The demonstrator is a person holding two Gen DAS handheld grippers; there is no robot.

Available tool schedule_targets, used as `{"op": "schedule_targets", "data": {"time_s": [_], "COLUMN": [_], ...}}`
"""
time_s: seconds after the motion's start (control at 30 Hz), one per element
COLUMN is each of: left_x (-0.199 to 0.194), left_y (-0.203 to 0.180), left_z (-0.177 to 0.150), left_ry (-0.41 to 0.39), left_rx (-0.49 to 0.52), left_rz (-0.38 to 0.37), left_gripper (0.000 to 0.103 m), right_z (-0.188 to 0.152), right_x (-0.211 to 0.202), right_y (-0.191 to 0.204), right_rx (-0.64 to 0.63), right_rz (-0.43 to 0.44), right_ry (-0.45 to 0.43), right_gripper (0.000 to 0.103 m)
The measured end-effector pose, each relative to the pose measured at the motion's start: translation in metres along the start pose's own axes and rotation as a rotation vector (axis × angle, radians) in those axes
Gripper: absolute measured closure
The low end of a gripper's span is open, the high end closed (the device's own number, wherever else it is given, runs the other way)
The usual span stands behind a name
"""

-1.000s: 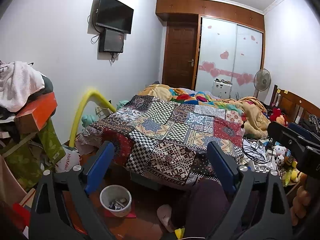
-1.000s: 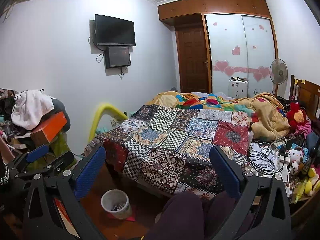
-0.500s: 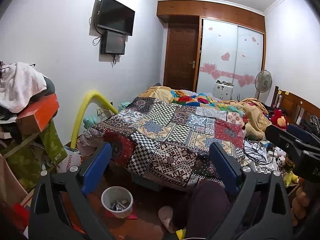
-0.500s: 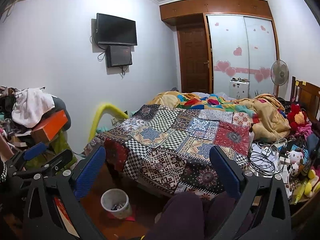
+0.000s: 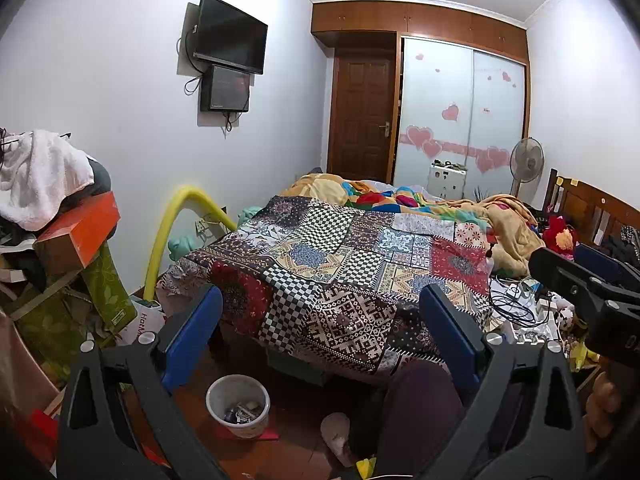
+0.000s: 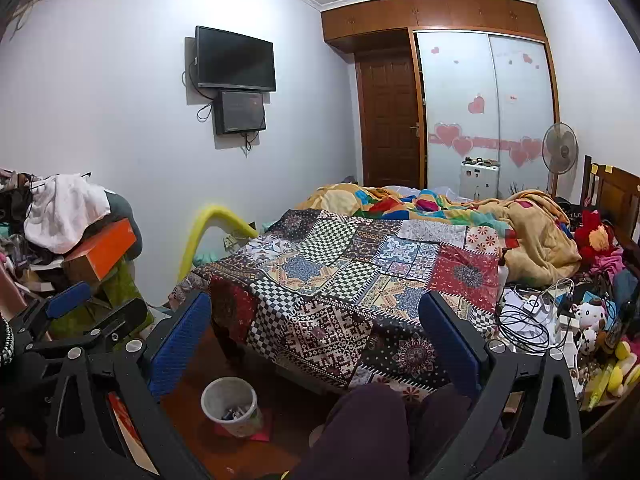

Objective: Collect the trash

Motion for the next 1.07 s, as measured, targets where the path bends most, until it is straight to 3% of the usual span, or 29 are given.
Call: {"op": "schedule_targets", "data": {"time_s": [1.07], "left_x": [-0.0019], "left_y": [-0.0001], "left_z": [0.004], "left_ry": [-0.018], "left_rx": [0.017], "left_rz": [-0.02], "left_gripper": [0.003], "right_z": [-0.0005], "right_x": [0.0005], "right_y": [-0.0071], "right_rx": [0.003], "right_rz": [0.007], "right_ry": [0.008], "right_gripper": [0.0]}}
Point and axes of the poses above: each gripper's, at about its wrist camera, not at the fingertips, and x roughly the way its jaws point, y to its left, z to its top, the point moved 9 cm from there along x, roughly the way its jaws point, and after that the axes turned 10 degrees about y, right-handed, at the moved point
